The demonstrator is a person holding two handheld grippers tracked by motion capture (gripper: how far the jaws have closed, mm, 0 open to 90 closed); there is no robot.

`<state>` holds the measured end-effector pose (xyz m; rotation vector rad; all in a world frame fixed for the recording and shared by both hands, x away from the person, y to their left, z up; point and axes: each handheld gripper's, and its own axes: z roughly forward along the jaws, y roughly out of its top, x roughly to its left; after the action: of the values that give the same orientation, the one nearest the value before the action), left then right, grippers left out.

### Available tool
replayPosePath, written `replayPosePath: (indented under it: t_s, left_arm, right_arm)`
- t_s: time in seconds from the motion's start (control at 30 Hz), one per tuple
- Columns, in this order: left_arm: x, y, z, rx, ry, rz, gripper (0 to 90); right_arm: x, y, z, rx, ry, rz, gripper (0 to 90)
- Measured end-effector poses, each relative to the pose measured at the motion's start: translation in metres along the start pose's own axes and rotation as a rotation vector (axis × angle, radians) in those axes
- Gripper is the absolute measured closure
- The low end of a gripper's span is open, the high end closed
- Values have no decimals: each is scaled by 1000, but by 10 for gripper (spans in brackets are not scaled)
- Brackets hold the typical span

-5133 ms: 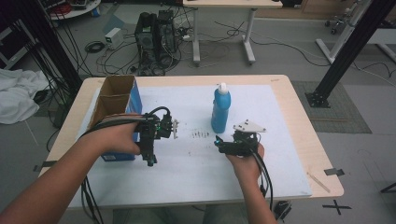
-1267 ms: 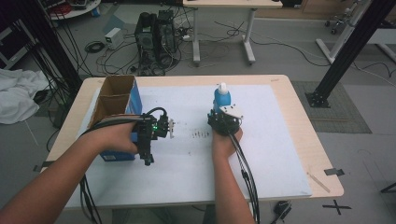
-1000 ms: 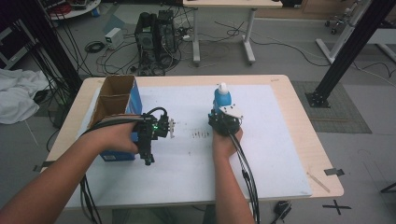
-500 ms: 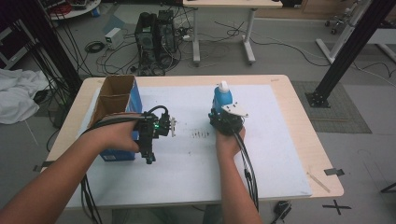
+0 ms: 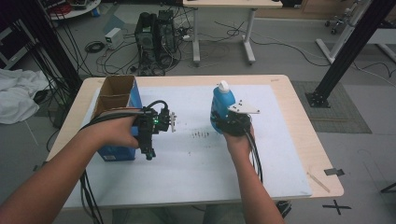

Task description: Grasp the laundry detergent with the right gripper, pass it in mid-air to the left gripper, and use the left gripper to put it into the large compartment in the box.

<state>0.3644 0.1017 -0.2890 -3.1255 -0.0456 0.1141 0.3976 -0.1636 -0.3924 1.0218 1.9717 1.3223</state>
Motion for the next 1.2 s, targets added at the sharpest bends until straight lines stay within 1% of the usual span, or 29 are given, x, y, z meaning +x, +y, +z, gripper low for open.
replayPosePath:
  t_s: [0.07,0.13,0.17,0.2,0.27,0.33,0.37,0.4,0.43,0.47,0.5,0.53,0.57,0.6,0.63,0.67,0.73,0.77,0.8,0.83,0.87,0.9,0.93,0.97,1.0,1.03,1.07,1.13,1.2]
  left_arm:
    - [-1,-1,-2,2,0,3,140]
    - [-1,-1,-4,2,8,1,139]
    - [0,-2,-4,1,5,0,140]
    - [0,-2,-5,0,10,0,140]
    - [0,-2,-6,-7,3,-4,140]
    - [0,-2,-7,-4,9,-2,139]
    - [0,-2,-7,-10,1,-10,139]
    - [1,-1,-7,-9,5,0,140]
    - [1,-1,-7,-12,4,0,139]
    - [1,0,-8,-12,10,1,140]
    - [1,0,-9,-10,12,3,139]
    - [1,1,-9,-18,11,2,140]
    - [2,2,-10,-12,15,4,139]
    - [2,3,-10,-15,11,3,139]
    - [2,3,-11,-20,10,6,139]
    - [2,4,-11,-18,14,7,140]
    - [2,6,-11,-15,13,8,140]
    - [2,7,-12,-13,13,9,139]
    - [2,8,-12,-7,18,13,140]
    - [2,8,-12,-15,19,10,139]
    - [2,9,-13,-14,23,12,140]
    - [2,9,-13,-20,19,14,139]
    - [2,10,-14,-19,21,12,139]
    - [2,10,-14,-11,17,16,139]
    - [2,11,-14,-22,23,15,139]
    - [2,12,-15,-21,14,17,140]
    - [2,13,-15,-18,17,15,140]
    - [2,14,-16,-21,15,20,139]
    - [1,16,-17,-20,23,22,139]
  right_arm:
    - [2,1,-3,12,43,-24,447]
    - [4,2,-6,25,77,-48,446]
    - [5,2,-8,28,88,-56,447]
    - [5,2,-9,31,109,-69,447]
    - [7,3,-13,27,143,-75,447]
    - [9,3,-17,24,186,-80,447]
    - [9,3,-18,20,203,-90,447]
    - [10,3,-20,24,226,-93,447]
    - [12,2,-20,21,248,-94,447]
    - [13,1,-21,24,263,-105,447]
    - [15,0,-22,41,288,-110,447]
    - [15,0,-21,36,300,-138,447]
    - [17,-1,-21,30,316,-132,447]
    - [19,-2,-22,39,338,-133,447]
    - [20,-3,-22,22,353,-138,447]
    - [21,-4,-22,24,376,-138,447]
    - [24,-5,-22,11,406,-166,446]
    - [27,-6,-21,3,420,-160,446]
    - [29,-8,-22,5,441,-167,446]
    - [30,-9,-21,-4,452,-182,446]
    - [32,-10,-22,3,469,-177,446]
    - [33,-11,-21,4,482,-194,446]
    - [35,-13,-21,8,498,-196,446]
    - [37,-15,-20,8,519,-188,445]
    - [38,-16,-20,7,531,-202,445]
    - [39,-18,-19,-2,545,-210,445]
    - [40,-19,-20,11,564,-215,445]
    - [43,-21,-19,12,597,-236,444]
    - [47,-22,-17,3,619,-256,444]
